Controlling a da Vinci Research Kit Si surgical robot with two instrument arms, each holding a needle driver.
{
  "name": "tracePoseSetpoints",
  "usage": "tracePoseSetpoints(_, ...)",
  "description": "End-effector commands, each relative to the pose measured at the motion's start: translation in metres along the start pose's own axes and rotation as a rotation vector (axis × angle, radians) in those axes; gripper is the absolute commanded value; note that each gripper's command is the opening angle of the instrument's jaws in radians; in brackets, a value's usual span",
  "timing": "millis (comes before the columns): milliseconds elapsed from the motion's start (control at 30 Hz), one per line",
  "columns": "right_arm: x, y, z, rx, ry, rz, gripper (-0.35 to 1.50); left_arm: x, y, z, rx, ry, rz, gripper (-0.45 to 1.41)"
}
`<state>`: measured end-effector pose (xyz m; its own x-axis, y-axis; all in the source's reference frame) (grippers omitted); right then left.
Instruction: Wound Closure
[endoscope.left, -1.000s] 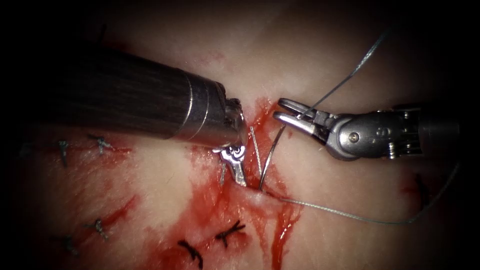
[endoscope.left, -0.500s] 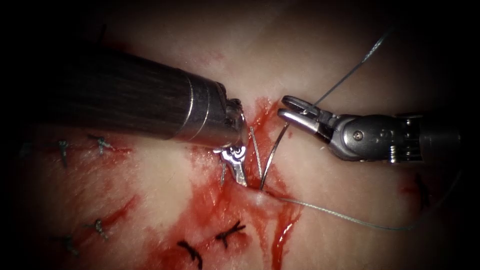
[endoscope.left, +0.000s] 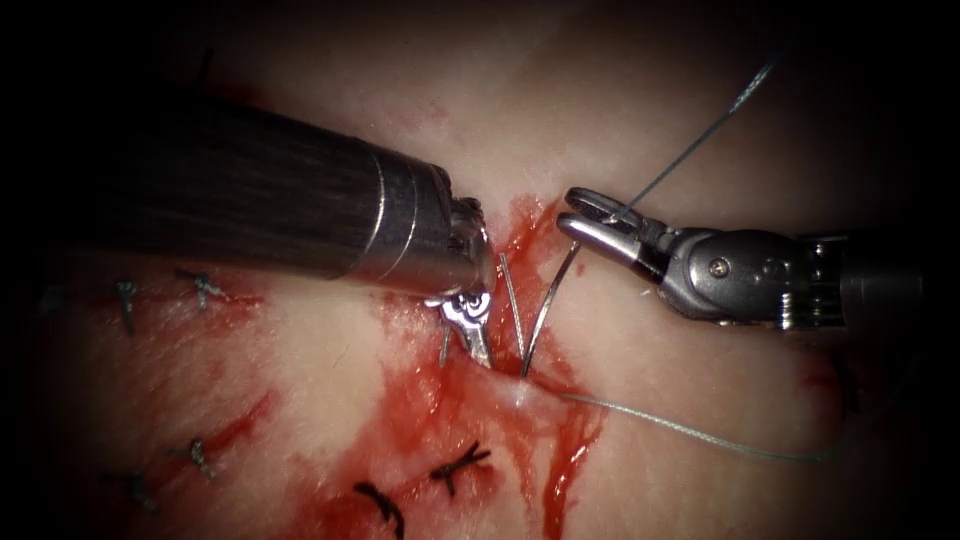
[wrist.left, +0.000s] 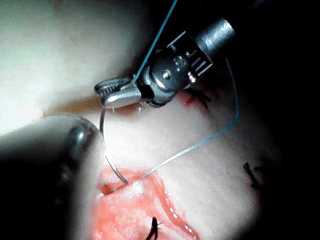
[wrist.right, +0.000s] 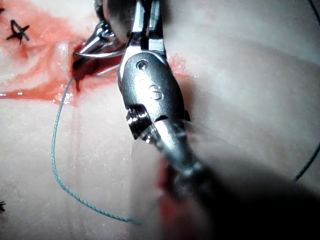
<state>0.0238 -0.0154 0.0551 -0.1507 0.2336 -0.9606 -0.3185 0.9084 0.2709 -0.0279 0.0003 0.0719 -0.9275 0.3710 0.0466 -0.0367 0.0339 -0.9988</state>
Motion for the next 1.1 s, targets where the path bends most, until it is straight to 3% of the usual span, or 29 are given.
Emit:
tracePoseSetpoints(33, -0.0004, -0.0001, 0.0008, 0.0, 0.002, -0.015, -0.35, 0.0004, -0.0005, 0.0003, 0.0, 0.001, 0.0, -0.45)
tracePoseSetpoints(167, -0.0001, 0.0002, 0.0009, 0.006, 0.005, -0.076, -0.35, 0.0005, -0.0005, 0.0003, 0.0, 0.0, 0.001, -0.45)
tracePoseSetpoints(667, -0.0001, 0.0001, 0.0009, 0.011, 0.01, -0.083, -0.35, 0.0006, -0.0005, 0.0003, 0.0, -0.003, 0.003, -0.45)
tracePoseSetpoints(867, 0.0, -0.0002, 0.0009, -0.019, 0.01, 0.03, -0.35, 0.0006, -0.0005, 0.0003, 0.0, -0.001, 0.003, -0.45)
tracePoseSetpoints(1100, 0.0, -0.0003, 0.0008, -0.026, 0.011, 0.059, -0.35, 0.0006, -0.0004, 0.0004, 0.0, -0.004, 0.004, -0.45)
